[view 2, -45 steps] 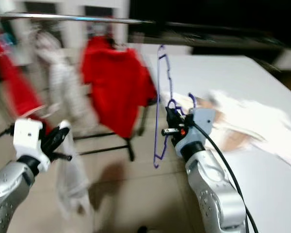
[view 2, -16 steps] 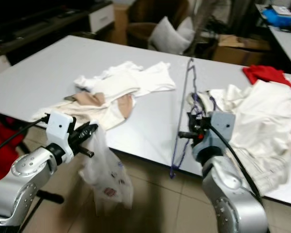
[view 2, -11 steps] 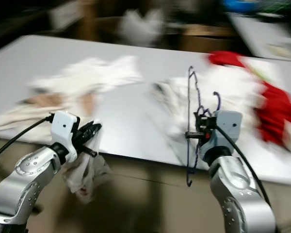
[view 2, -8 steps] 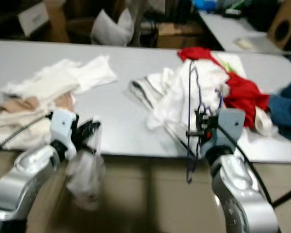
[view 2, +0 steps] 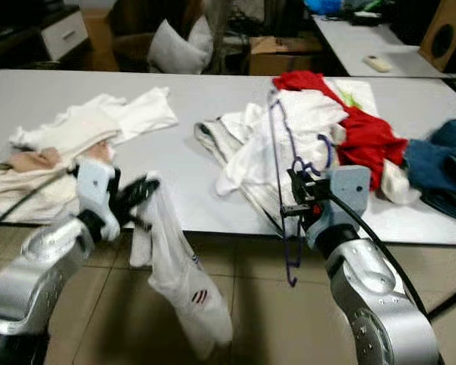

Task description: Hang hanger

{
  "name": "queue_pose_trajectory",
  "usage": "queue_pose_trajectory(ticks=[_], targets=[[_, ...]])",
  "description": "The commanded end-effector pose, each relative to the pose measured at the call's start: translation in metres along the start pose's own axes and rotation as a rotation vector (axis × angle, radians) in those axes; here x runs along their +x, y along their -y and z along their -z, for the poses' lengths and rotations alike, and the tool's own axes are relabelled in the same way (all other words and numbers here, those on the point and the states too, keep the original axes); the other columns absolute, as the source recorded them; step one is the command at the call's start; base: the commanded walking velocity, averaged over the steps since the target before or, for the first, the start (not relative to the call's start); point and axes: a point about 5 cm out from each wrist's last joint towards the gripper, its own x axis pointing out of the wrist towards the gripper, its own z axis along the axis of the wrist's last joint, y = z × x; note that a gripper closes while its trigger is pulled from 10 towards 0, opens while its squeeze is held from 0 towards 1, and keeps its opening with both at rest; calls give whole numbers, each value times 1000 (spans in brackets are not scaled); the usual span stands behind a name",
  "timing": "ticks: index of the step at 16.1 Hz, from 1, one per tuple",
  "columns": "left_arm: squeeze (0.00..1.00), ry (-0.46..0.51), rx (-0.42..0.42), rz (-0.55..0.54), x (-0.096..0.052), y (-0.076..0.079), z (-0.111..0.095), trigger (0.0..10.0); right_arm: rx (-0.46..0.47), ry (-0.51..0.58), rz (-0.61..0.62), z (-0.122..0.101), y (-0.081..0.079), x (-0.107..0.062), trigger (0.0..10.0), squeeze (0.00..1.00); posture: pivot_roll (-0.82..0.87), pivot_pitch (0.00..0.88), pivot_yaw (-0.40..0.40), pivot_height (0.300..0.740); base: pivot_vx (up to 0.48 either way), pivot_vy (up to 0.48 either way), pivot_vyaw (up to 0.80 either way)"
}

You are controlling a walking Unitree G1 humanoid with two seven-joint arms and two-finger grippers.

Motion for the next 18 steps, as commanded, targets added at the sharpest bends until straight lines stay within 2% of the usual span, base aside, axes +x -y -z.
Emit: queue_pose_trajectory(ticks=[1,6,7,8,10,13,16,18], targets=[[0,47,2,-13,3,-5,-12,10000,-20,-1,-27,-2,1,3,10000,0,-92,0,62,740,247,0,-788],[0,101,47,-8,26,-21,-45,10000,-155,8,-160,-16,10,15,10000,0,-95,0,54,740,285,0,-142],[0,115,50,-18,30,-27,-55,10000,-171,4,-235,-19,7,14,10000,0,-91,0,48,740,322,0,0],[0,131,53,-29,32,-31,-62,10000,-165,-1,-256,-20,6,13,10000,0,-91,0,48,740,322,0,0],[0,182,58,-29,41,-39,-83,10000,-179,-2,-327,-24,6,12,10000,0,-83,0,47,740,338,0,-800],[0,204,93,-28,54,-47,-102,10000,-253,-12,-478,-33,7,-1,10000,0,-90,0,58,740,346,0,0],[0,234,107,36,69,-45,-121,10000,-276,-69,-624,-43,11,-20,10000,0,-102,0,70,740,352,0,0],[0,247,131,39,76,-47,-129,10000,-279,-114,-719,-48,12,-30,10000,0,-111,0,76,740,354,0,0]])
